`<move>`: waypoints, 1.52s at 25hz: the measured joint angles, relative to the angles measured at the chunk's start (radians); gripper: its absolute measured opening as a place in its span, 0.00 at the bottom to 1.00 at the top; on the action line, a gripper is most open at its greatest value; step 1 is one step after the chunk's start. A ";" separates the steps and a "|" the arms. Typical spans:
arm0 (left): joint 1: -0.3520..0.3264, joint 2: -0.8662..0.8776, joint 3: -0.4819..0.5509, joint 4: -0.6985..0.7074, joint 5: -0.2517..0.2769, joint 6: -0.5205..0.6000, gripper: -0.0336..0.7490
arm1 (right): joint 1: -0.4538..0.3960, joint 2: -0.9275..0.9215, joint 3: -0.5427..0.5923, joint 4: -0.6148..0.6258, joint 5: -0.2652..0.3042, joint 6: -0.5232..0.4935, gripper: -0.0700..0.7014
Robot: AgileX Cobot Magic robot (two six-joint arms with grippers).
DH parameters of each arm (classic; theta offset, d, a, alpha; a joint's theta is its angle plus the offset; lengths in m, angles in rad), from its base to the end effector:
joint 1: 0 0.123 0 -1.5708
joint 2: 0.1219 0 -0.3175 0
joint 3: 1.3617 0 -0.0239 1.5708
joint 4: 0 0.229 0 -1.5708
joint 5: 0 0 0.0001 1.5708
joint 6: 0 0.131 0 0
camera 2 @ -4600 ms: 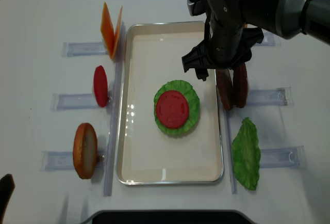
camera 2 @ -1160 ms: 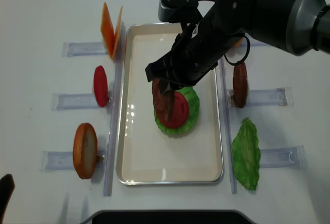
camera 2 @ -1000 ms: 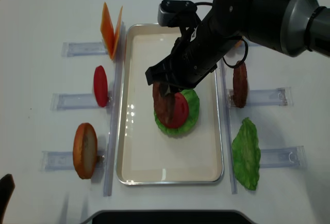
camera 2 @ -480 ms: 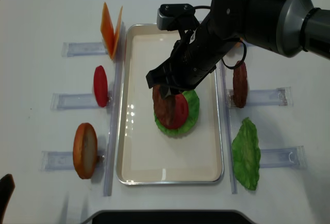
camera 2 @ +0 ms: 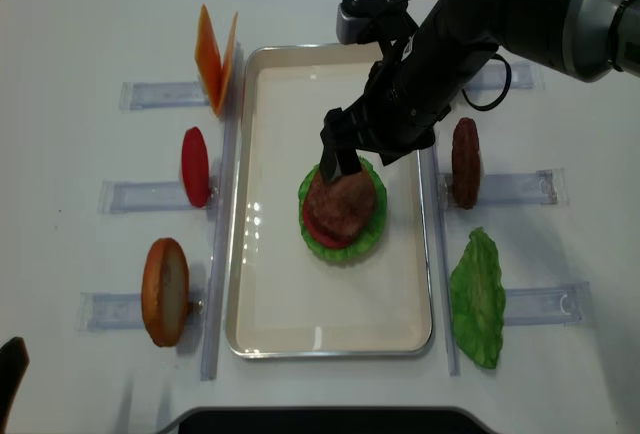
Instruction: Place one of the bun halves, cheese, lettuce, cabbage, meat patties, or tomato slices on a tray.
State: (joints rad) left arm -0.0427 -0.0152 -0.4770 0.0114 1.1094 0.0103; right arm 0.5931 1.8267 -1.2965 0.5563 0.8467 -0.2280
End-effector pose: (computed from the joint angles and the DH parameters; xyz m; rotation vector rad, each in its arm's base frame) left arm -0.0241 0.0024 0.2359 0.0548 2.1000 -0.0057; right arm 0.2835 0.2536 0.2290 -0.7170 2.7738 0.7423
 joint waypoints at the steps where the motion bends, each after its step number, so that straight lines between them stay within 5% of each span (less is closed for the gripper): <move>1: 0.000 0.000 0.000 0.000 0.000 0.000 0.54 | 0.000 0.000 -0.006 -0.006 0.010 0.000 0.91; 8: 0.000 0.000 0.000 0.000 0.000 0.000 0.54 | 0.000 -0.041 -0.031 -0.060 0.044 0.062 0.89; 20: 0.000 0.000 0.000 0.000 0.000 0.000 0.54 | 0.000 -0.155 -0.190 -0.180 0.223 0.201 0.86; 24: 0.000 0.000 0.000 0.000 0.000 0.000 0.54 | -0.019 -0.154 -0.190 -0.354 0.264 0.343 0.86; 28: 0.000 0.000 0.000 0.000 0.000 0.000 0.54 | -0.143 -0.154 -0.190 -0.525 0.326 0.424 0.86; 38: 0.000 0.000 0.000 0.000 0.000 0.000 0.54 | -0.521 -0.154 -0.190 -0.524 0.356 0.310 0.86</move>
State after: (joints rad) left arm -0.0427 -0.0152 -0.4770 0.0114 1.1094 0.0105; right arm 0.0720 1.6730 -1.4862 0.0323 1.2027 0.0818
